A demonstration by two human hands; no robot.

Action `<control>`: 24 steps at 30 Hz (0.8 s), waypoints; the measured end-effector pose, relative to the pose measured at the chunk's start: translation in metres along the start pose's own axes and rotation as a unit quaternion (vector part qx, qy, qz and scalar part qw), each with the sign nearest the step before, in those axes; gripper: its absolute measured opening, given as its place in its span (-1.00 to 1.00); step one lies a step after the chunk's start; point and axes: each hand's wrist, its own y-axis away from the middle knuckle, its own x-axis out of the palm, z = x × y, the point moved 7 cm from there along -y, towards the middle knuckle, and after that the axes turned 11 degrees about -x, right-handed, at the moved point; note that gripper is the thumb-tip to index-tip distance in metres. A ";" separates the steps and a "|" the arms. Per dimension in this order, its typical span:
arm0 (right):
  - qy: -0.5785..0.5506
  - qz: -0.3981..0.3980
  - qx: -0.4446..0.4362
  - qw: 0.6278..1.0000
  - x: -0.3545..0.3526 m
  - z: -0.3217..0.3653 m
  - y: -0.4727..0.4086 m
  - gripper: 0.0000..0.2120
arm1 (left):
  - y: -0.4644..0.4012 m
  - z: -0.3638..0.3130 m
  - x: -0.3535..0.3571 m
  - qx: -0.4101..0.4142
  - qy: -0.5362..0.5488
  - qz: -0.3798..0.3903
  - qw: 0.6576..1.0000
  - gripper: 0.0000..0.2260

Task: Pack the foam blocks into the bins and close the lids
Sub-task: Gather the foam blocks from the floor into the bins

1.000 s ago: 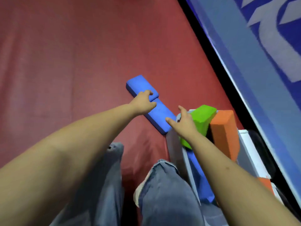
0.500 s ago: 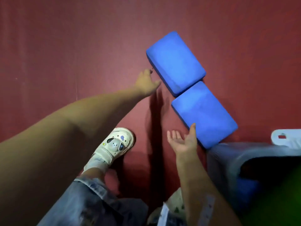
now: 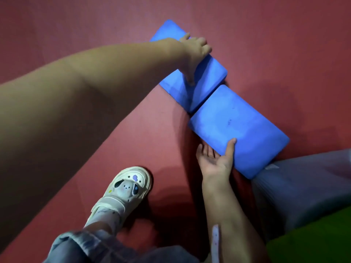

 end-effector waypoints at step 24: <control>0.142 0.173 -0.156 0.962 0.093 0.047 0.195 -0.46 | 0.248 0.138 -0.009 -0.246 0.245 -0.184 0.920 -0.21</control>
